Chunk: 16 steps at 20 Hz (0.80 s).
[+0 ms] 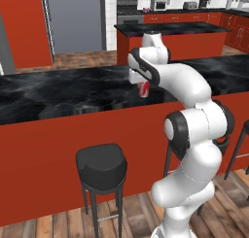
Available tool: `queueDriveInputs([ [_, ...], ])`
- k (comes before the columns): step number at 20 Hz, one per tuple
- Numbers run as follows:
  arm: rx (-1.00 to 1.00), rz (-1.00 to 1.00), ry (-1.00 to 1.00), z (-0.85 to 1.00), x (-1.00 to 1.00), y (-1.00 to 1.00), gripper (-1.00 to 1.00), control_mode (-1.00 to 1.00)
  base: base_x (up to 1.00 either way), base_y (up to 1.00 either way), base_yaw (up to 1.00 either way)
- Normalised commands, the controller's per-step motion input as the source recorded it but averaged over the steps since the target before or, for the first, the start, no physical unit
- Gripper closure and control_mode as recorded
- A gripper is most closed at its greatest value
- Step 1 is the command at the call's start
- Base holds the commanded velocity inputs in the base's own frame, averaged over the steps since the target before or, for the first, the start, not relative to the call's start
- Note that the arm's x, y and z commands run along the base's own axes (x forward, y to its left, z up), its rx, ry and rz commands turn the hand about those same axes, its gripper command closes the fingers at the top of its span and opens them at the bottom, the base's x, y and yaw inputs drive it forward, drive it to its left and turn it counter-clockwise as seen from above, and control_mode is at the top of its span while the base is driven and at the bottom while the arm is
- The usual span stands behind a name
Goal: Four empty soda cans are scattered around the kitchen. Gather all the cans and cluster them next to the stove for recycling.
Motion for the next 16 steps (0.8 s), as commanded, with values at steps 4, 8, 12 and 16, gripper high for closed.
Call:
queueDriveInputs([
  [4,0.0,-0.03,0.0,0.0,0.21,0.01,-1.0,-1.0,0.0,0.0,0.0],
  [8,0.0,-0.03,0.0,0.0,0.21,0.02,-1.0,-1.0,0.0,0.0,0.0],
  [12,0.0,-0.03,0.0,-0.02,0.21,0.01,-1.0,-1.0,0.0,0.0,0.0],
  [16,0.0,-0.04,0.0,-0.09,0.16,0.0,-1.0,-1.0,0.0,0.0,0.0],
])
